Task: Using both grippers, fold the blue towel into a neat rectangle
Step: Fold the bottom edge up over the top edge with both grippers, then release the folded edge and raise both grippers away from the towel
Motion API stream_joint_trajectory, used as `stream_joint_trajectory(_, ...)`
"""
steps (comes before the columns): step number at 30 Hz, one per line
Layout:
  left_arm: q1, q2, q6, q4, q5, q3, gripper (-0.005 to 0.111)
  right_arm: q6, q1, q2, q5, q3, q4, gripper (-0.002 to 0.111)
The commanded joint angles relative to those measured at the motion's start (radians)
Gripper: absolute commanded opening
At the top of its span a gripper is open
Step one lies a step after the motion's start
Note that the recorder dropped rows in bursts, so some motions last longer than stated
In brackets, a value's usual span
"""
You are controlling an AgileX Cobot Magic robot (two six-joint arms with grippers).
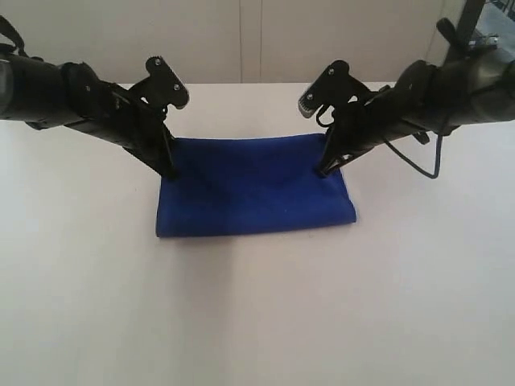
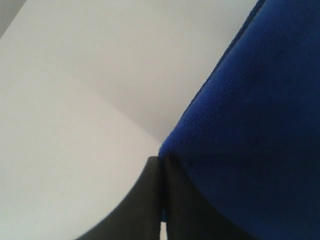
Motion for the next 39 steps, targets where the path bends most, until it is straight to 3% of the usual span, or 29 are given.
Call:
stream_joint_trajectory(1, 0.004, 0.005, 0.024, -0.004, -0.002, -0.007, 0.013, 0.008, -0.007, 0.01, -0.029, -0.005, 0.001, 0.017)
stream_joint_trajectory(4, 0.004, 0.007, 0.024, -0.004, 0.004, -0.007, 0.035, 0.008, -0.007, 0.01, -0.038, -0.005, 0.001, 0.035)
stream_joint_trajectory(7, 0.004, 0.007, 0.024, -0.004, 0.002, -0.007, 0.056, 0.008, -0.007, 0.01, -0.074, -0.005, 0.003, 0.044)
stream_joint_trajectory(10, 0.004, 0.007, 0.024, -0.004, -0.005, -0.007, 0.061, 0.044, -0.007, 0.006, -0.099, -0.005, 0.009, 0.044)
stream_joint_trajectory(14, 0.004, -0.007, -0.01, -0.004, 0.005, -0.007, 0.057, 0.314, -0.011, -0.038, -0.077, -0.005, 0.009, 0.036)
stream_joint_trajectory(17, 0.004, -0.049, -0.099, -0.004, 0.028, -0.007, 0.047, 0.462, -0.011, -0.08, -0.03, -0.022, 0.007, 0.018)
stream_joint_trajectory(18, 0.004, -0.069, -0.129, -0.004, 0.04, -0.009, 0.041, 0.482, -0.013, -0.09, 0.008, -0.039, 0.005, 0.01)
stream_joint_trajectory(19, 0.004, -0.103, -0.171, -0.004, 0.085, -0.022, 0.028, 0.513, -0.023, -0.097, 0.107, -0.086, 0.005, 0.0)
stream_joint_trajectory(22, 0.004, -0.154, -0.263, -0.004, 0.219, -0.066, 0.0, 0.599, -0.054, -0.065, 0.332, -0.202, -0.026, 0.0)
stream_joint_trajectory(29, 0.004, -0.136, -0.413, -0.012, 0.394, -0.081, 0.0, 0.679, -0.069, 0.127, 0.419, -0.349, -0.094, 0.0)
stream_joint_trajectory(39, 0.004, -0.134, -0.417, -0.012, 0.422, -0.081, 0.0, 0.685, -0.071, 0.323, 0.313, -0.425, -0.159, 0.0)
